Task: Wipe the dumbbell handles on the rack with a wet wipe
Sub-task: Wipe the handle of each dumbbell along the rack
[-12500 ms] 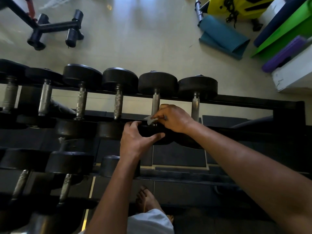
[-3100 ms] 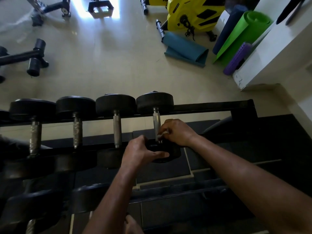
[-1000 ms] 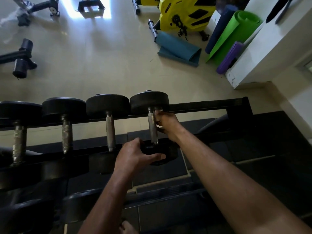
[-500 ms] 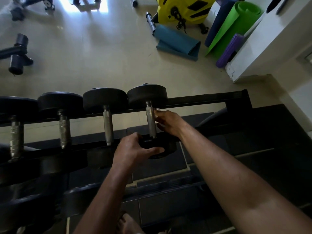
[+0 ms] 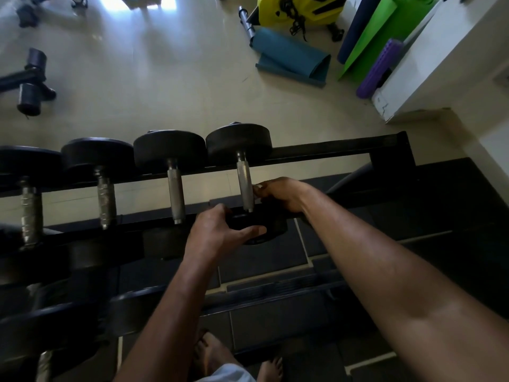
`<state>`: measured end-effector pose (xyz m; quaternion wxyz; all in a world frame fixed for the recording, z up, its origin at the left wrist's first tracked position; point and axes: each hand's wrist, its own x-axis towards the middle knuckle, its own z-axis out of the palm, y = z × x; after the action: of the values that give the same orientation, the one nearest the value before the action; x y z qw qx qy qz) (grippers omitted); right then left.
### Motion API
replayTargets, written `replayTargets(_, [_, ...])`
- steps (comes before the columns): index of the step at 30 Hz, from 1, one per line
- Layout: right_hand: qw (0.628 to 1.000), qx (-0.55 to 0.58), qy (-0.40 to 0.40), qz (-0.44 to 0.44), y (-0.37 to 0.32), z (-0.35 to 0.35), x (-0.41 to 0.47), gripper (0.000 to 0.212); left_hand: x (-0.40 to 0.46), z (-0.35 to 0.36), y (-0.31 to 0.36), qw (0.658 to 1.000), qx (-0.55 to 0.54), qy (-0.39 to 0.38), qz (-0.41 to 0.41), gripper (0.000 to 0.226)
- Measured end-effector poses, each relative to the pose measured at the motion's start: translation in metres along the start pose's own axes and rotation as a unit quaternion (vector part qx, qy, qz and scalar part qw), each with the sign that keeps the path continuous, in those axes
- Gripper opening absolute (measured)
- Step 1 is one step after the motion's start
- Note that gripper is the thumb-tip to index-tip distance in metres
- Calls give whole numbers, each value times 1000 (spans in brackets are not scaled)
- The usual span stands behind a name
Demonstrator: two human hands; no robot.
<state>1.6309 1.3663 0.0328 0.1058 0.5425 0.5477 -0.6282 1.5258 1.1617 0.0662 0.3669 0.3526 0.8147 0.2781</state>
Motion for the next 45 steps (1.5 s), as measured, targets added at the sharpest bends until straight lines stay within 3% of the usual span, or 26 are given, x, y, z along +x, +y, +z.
replayTargets(5, [996, -78, -15, -38, 1, 1, -6, 20, -3, 2, 1, 1000, 6, 6, 2, 62])
replayTargets(14, [955, -241, 62, -162, 8, -1, -20, 12, -3, 3, 1, 1000, 18, 5, -10, 60])
replayTargets(17, [929, -248, 123, -245, -5, -3, -25, 5, 1, 2, 0, 999, 26, 6, -17, 62])
replayTargets(20, [839, -304, 220, -394, -28, 3, -25, 12, 4, 2, 1, 999, 33, 5, -30, 65])
replayTargets(23, [736, -414, 234, -481, -45, 13, -22, 15, 4, 3, 2, 999, 35, 5, -33, 69])
replayTargets(27, [606, -580, 263, -477, -56, 15, -15, 29, 3, 2, 2, 999, 42, 9, -20, 67])
replayTargets(30, [557, -659, 256, -436, -65, 20, -17, 36, 1, -1, -2, 1000, 23, 19, -8, 62])
replayTargets(32, [549, -680, 243, -420, -72, 23, -22, 38, -1, -2, -8, 1000, 4, 19, -3, 63])
replayTargets(38, [582, -676, 201, -405, -82, 29, -34, 35, -9, -4, -12, 999, -31, 24, 14, 67])
replayTargets(45, [590, -709, 134, -361, -88, 35, -38, 30, -7, -5, -12, 999, -33, 28, 13, 69])
